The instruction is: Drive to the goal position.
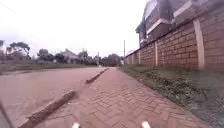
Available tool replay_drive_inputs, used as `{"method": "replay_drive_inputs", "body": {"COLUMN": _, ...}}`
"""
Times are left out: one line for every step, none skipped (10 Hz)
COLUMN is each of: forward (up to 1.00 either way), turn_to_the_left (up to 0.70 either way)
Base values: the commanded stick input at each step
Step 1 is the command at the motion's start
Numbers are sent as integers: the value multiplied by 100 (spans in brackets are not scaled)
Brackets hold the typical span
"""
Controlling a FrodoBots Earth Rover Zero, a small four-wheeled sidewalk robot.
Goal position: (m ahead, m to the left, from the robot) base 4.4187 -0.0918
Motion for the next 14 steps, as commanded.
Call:
{"method": "replay_drive_inputs", "body": {"forward": 50, "turn_to_the_left": 14}}
{"method": "replay_drive_inputs", "body": {"forward": 50, "turn_to_the_left": 19}}
{"method": "replay_drive_inputs", "body": {"forward": 50, "turn_to_the_left": -22}}
{"method": "replay_drive_inputs", "body": {"forward": 50, "turn_to_the_left": -46}}
{"method": "replay_drive_inputs", "body": {"forward": 50, "turn_to_the_left": -37}}
{"method": "replay_drive_inputs", "body": {"forward": 50, "turn_to_the_left": -28}}
{"method": "replay_drive_inputs", "body": {"forward": 50, "turn_to_the_left": -19}}
{"method": "replay_drive_inputs", "body": {"forward": 50, "turn_to_the_left": -10}}
{"method": "replay_drive_inputs", "body": {"forward": 50, "turn_to_the_left": 0}}
{"method": "replay_drive_inputs", "body": {"forward": 50, "turn_to_the_left": 0}}
{"method": "replay_drive_inputs", "body": {"forward": 50, "turn_to_the_left": 0}}
{"method": "replay_drive_inputs", "body": {"forward": 50, "turn_to_the_left": 5}}
{"method": "replay_drive_inputs", "body": {"forward": 50, "turn_to_the_left": 5}}
{"method": "replay_drive_inputs", "body": {"forward": 50, "turn_to_the_left": 3}}
